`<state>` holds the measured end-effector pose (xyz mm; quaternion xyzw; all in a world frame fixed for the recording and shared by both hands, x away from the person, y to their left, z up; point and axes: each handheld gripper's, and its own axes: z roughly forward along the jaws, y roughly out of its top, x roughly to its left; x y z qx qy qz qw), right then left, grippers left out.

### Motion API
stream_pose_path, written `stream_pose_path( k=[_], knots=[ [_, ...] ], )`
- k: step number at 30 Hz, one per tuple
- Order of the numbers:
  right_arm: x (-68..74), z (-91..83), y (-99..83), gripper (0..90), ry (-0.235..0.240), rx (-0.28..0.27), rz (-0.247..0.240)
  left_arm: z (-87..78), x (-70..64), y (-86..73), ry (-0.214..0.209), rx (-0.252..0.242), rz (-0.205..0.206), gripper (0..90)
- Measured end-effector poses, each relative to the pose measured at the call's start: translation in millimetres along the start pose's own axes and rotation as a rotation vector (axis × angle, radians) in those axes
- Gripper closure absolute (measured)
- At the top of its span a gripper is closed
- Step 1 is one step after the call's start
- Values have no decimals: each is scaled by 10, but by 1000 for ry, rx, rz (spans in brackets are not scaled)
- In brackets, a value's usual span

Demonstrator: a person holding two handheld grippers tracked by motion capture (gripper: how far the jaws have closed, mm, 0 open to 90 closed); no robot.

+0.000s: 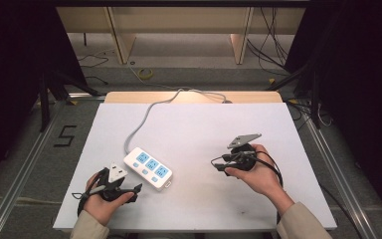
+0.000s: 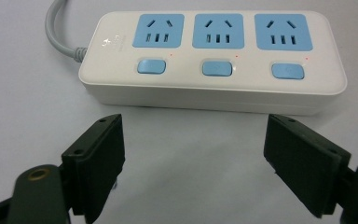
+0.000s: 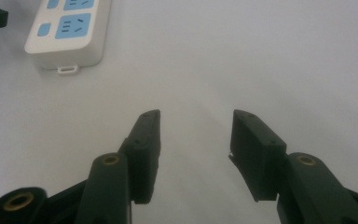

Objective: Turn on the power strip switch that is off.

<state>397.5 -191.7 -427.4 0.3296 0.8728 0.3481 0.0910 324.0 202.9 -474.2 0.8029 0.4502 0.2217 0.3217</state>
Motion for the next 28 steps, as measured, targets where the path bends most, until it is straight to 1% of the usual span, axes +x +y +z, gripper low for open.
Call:
stream_pose_path(
  k=[5,10,14,19,23,28],
  knots=[
    [-66,-76,-178,499,-12,-10,14,4,4,-4,-1,4,-1,201],
    [-136,-177,-378,479,-40,-30,37,9,2,-10,-1,3,-1,201],
    [-182,-264,-579,476,-55,-62,63,15,-1,-12,-2,6,4,200],
    [-220,-326,-800,460,-73,-96,91,18,-2,-15,1,15,5,200],
    [-260,-326,-886,442,-84,-115,117,25,-11,-14,-1,15,7,200],
    [-280,-329,-906,428,-84,-124,134,33,-8,-12,-2,12,0,198]
  ],
)
